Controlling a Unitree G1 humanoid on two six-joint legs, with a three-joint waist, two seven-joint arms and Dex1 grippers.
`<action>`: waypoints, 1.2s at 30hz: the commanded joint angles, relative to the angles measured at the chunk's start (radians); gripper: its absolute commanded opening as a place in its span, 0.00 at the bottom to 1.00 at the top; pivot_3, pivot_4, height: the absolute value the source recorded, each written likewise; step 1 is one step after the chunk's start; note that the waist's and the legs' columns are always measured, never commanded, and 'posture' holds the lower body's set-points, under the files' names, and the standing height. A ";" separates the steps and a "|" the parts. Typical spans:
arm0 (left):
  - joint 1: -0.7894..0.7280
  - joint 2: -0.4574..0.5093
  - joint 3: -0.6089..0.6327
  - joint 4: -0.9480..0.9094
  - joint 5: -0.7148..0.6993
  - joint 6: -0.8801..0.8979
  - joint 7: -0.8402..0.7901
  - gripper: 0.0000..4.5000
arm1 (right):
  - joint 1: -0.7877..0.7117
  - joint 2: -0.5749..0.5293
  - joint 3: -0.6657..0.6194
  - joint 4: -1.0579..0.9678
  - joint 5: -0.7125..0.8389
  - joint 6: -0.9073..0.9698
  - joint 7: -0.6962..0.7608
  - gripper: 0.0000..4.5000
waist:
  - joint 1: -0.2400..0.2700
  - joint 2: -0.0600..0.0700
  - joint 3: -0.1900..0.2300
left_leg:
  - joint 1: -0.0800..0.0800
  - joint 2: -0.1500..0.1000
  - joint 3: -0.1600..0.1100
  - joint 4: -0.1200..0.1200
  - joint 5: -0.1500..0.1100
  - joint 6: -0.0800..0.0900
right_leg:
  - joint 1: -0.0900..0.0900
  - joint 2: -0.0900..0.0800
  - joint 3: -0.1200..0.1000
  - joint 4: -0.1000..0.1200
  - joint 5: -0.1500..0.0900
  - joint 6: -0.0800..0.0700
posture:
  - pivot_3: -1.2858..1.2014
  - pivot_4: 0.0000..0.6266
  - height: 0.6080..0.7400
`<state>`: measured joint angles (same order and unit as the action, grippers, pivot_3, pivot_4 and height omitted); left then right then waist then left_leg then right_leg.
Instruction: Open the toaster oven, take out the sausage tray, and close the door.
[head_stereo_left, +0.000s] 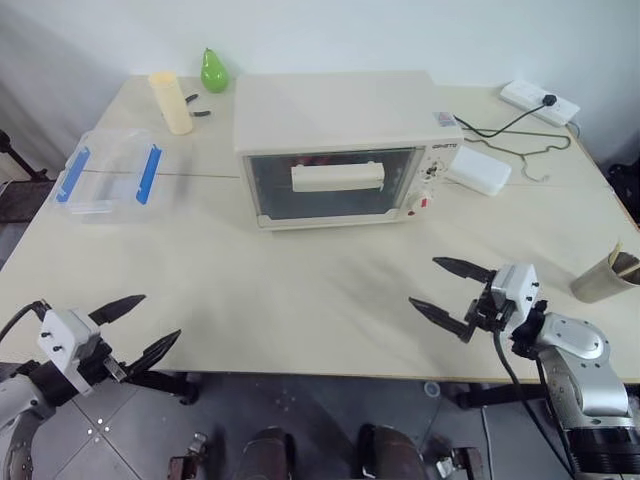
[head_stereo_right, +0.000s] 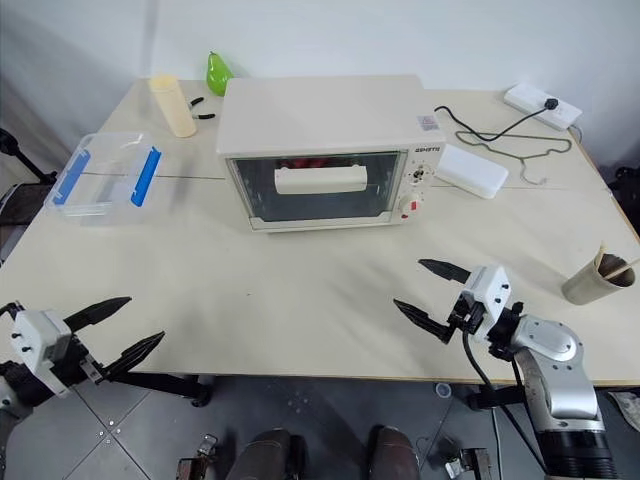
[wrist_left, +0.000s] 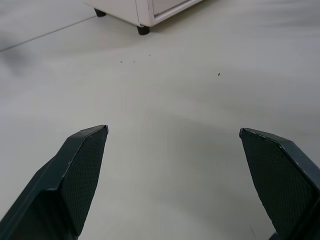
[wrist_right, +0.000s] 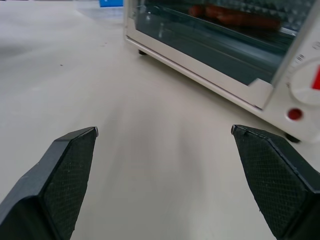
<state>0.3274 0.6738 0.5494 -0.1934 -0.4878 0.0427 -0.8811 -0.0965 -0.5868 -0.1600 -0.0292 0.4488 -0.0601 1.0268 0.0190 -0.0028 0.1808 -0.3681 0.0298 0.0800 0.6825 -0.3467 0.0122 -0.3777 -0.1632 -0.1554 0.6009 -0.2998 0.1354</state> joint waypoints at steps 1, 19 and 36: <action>-0.002 0.012 0.028 -0.038 -0.023 0.013 0.005 1.00 | -0.013 -0.007 -0.011 -0.001 0.017 -0.022 0.029 1.00 | -0.001 0.000 0.000 | 0.000 0.000 0.000 0.000 0.000 0.000 | 0.000 0.000 0.000 0.000 0.000 0.000 | 0.52 0.24 1.00; -0.451 0.089 -0.036 0.061 -0.282 0.368 -0.006 1.00 | -0.534 0.194 0.091 0.205 0.111 0.226 0.020 1.00 | -0.032 0.001 0.000 | -0.002 -0.002 0.003 0.000 -0.001 -0.003 | -0.006 0.001 -0.003 0.007 0.000 0.000 | 0.52 0.24 1.00; -0.445 0.073 -0.007 0.064 -0.297 0.393 0.017 1.00 | -0.579 0.247 0.204 0.211 0.014 0.088 0.211 1.00 | -0.050 0.001 0.000 | -0.004 -0.001 0.012 0.000 -0.001 -0.004 | -0.015 0.001 0.002 0.014 0.000 0.000 | 0.52 0.24 1.00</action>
<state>-0.1145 0.7344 0.5125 -0.1177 -0.7599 0.4308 -0.8585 -0.6862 -0.3283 0.0098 0.2470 0.4847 0.0913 1.1739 -0.0306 -0.0022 0.1812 -0.3718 0.0292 0.0926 0.6820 -0.3477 0.0083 -0.3927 -0.1624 -0.1539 0.6146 -0.2998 0.1351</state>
